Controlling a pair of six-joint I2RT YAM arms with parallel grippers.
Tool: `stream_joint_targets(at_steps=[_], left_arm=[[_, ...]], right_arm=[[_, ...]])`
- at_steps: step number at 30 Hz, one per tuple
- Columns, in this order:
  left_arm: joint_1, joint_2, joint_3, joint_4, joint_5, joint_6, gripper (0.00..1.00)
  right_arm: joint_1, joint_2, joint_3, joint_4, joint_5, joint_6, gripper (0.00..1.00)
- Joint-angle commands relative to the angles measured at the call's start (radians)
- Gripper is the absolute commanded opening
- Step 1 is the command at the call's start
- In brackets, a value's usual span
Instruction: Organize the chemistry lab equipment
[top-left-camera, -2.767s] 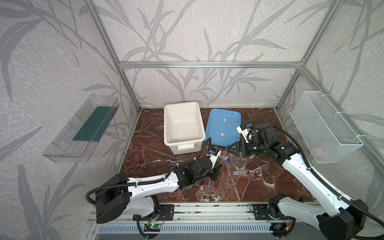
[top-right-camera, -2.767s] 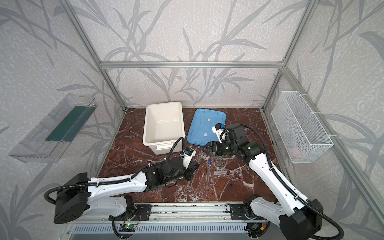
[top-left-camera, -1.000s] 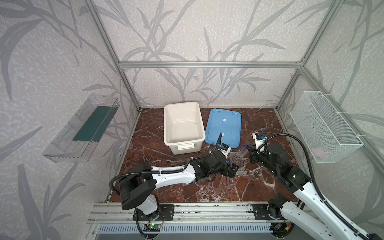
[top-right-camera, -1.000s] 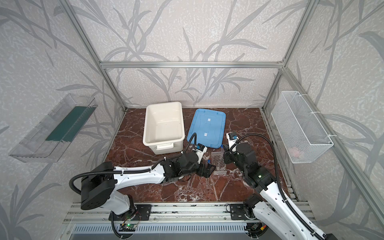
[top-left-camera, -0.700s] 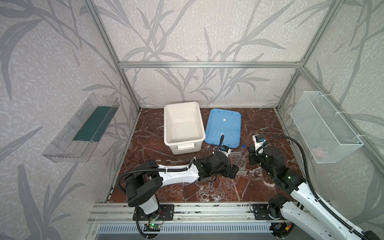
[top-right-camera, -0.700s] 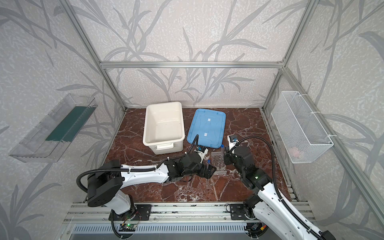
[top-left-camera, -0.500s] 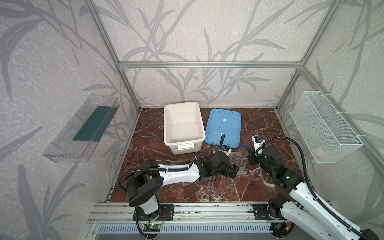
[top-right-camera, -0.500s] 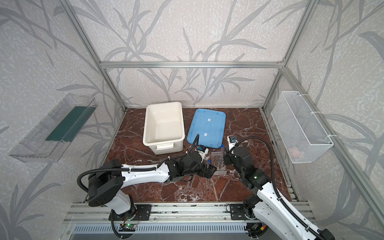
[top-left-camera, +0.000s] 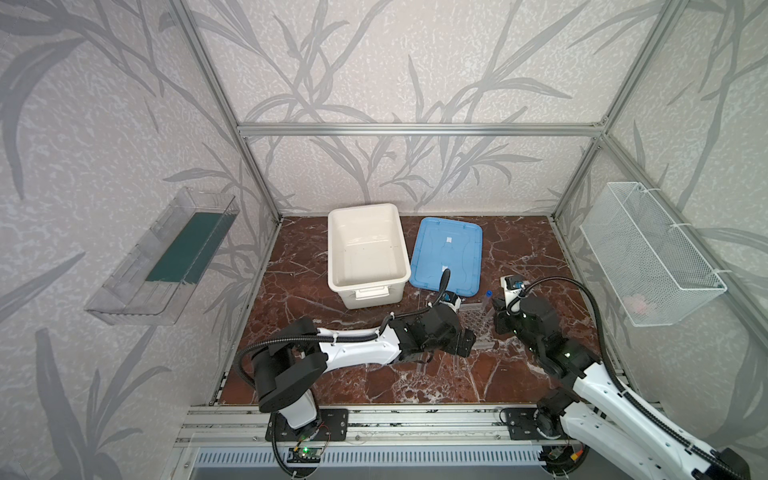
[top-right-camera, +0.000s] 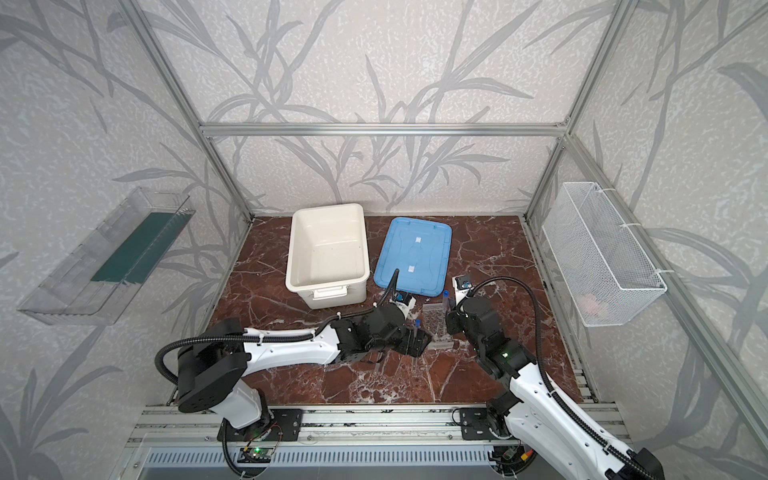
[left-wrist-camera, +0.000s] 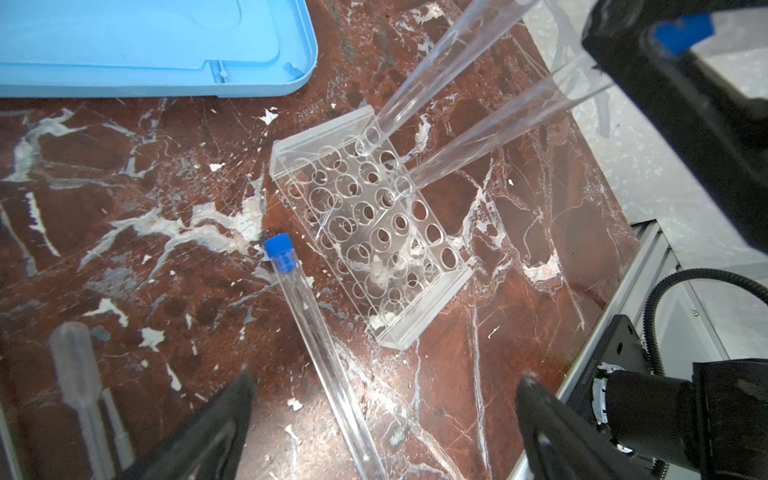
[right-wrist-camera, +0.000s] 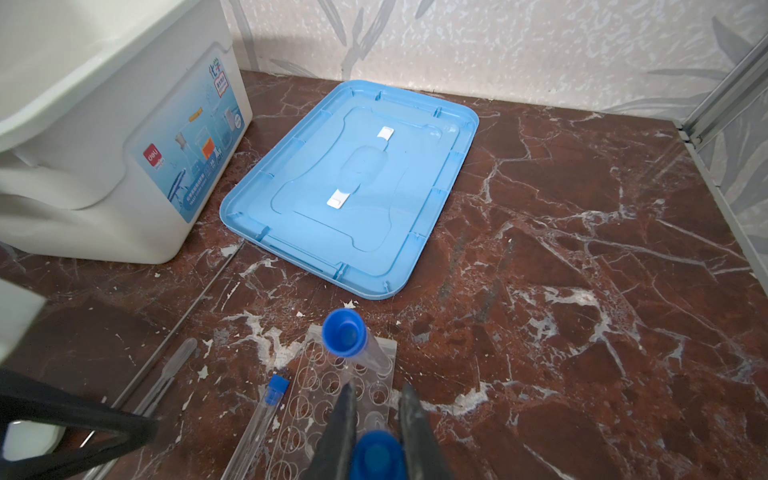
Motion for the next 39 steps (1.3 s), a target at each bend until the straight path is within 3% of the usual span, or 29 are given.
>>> stream_joint_targets(at_steps=[1,9,14,26,31,33,37,39], left_arm=[[-0.004,0.022,0.044,-0.077,-0.049,-0.014,0.99],[-0.005,0.068,0.122,-0.225,-0.054,0.009,0.99],[-0.010,0.090,0.143,-0.261,-0.065,0.026,0.99],[-0.013,0.108,0.157,-0.281,-0.068,0.029,0.99],[-0.022,0.119,0.176,-0.314,-0.094,0.041,0.99],[-0.027,0.133,0.194,-0.343,-0.106,0.050,0.99],[-0.042,0.180,0.252,-0.422,-0.119,0.085,0.99],[-0.048,0.210,0.291,-0.472,-0.106,0.110,0.99]], right_arm=[[0.004,0.009,-0.004,0.039,0.020,0.008,0.22],[0.005,0.012,0.007,0.013,0.029,0.019,0.39],[0.004,-0.015,0.014,-0.004,0.031,0.024,0.45],[0.005,0.035,0.016,0.021,0.002,0.020,0.34],[0.003,0.056,0.054,-0.022,0.000,0.031,0.36],[0.003,0.028,0.070,-0.047,0.000,0.043,0.44],[0.004,-0.039,0.135,-0.146,0.007,0.091,0.83],[0.002,-0.048,0.195,-0.231,0.022,0.108,0.89]])
